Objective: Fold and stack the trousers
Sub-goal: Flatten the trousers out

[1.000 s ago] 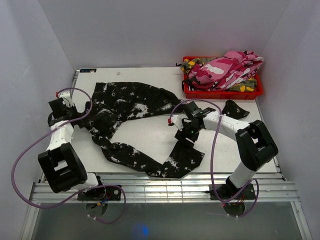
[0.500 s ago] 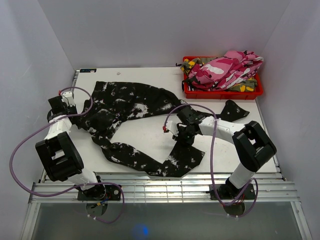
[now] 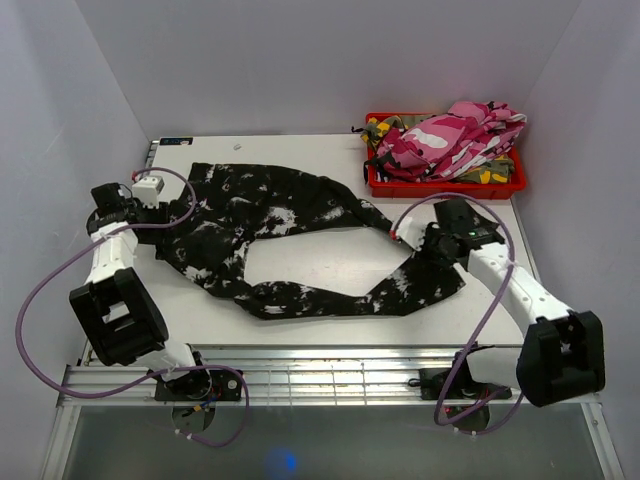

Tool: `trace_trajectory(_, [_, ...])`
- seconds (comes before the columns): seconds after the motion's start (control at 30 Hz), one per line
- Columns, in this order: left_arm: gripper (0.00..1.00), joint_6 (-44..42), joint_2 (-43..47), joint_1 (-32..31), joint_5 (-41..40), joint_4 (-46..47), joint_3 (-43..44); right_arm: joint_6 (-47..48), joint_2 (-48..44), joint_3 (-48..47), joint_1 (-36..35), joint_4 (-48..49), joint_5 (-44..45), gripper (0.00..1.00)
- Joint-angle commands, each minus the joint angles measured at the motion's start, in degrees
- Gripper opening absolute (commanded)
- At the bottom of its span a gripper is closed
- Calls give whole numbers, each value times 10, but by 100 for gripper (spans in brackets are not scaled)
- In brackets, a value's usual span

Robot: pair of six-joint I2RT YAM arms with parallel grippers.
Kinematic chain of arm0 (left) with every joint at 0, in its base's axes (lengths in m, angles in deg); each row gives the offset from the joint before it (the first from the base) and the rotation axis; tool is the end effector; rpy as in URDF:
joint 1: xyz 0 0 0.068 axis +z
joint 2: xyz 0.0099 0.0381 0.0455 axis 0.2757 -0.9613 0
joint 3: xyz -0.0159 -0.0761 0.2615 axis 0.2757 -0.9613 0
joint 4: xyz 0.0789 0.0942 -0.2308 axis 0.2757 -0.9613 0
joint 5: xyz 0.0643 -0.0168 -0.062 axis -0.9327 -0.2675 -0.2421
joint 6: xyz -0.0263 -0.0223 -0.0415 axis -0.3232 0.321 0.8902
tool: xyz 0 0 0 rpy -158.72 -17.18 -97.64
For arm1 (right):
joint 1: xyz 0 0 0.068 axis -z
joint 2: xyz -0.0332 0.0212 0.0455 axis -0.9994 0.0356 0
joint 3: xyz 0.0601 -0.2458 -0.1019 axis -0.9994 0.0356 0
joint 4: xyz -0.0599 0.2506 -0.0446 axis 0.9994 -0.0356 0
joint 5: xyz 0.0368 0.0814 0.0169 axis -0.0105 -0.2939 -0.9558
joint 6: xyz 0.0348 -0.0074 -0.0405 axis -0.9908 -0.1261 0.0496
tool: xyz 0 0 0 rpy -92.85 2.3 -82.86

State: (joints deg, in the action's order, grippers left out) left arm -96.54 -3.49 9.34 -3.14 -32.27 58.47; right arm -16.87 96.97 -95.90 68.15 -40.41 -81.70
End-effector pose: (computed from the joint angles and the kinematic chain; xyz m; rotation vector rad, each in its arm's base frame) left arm 0.2866 0.1221 0.2415 0.1155 2.4197 -0.0580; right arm 0.2376 0.0866 0.2248 -1.5703 2.0776 -0.1842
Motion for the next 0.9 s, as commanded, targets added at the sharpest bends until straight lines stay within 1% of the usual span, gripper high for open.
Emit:
trace_trajectory(0.0, [57,-69,2,2,57,-64,31,118,-55,14,66,-34,38,8])
trace_trajectory(0.03, [59,-78,-4,2,62,-73,33,144,-63,19,99,-36,39,8])
trace_trajectory(0.1, [62,-94,-29,2,70,-97,35,164,-80,28,136,-36,33,8])
trace_trajectory(0.13, [63,-99,-33,2,70,-98,33,173,-85,28,177,-34,26,8])
trace_trajectory(0.17, [64,-106,-38,2,70,-98,24,185,-88,23,193,-34,20,8])
trace_trajectory(0.23, [66,-112,-47,2,69,-93,15,192,-86,14,256,-34,-9,8])
trace_trajectory(0.3, [67,-112,-58,2,69,-86,11,191,-76,-1,285,-38,-19,8])
trace_trajectory(0.33, [67,-111,-62,2,69,-84,11,192,-72,-6,313,-38,-26,8])
trace_trajectory(0.4, [67,-109,-67,2,66,-76,14,195,-56,-19,338,-51,-34,8])
trace_trajectory(0.43, [67,-108,-71,2,63,-72,15,197,-51,-32,365,-55,-46,8])
trace_trajectory(0.53, [68,-106,-88,2,51,-60,18,216,-45,-49,415,-53,-78,8])
trace_trajectory(0.63, [68,-96,-108,2,36,-56,21,231,-46,-65,448,-50,-121,8])
trace_trajectory(0.73, [67,-80,-130,2,28,-40,21,234,-47,-82,453,-48,-164,8])
trace_trajectory(0.77, [65,-75,-144,2,26,-35,24,231,-50,-94,453,-43,-179,8])
trace_trajectory(0.87, [56,-62,-169,2,11,-31,31,212,-57,-125,453,-21,-235,8])
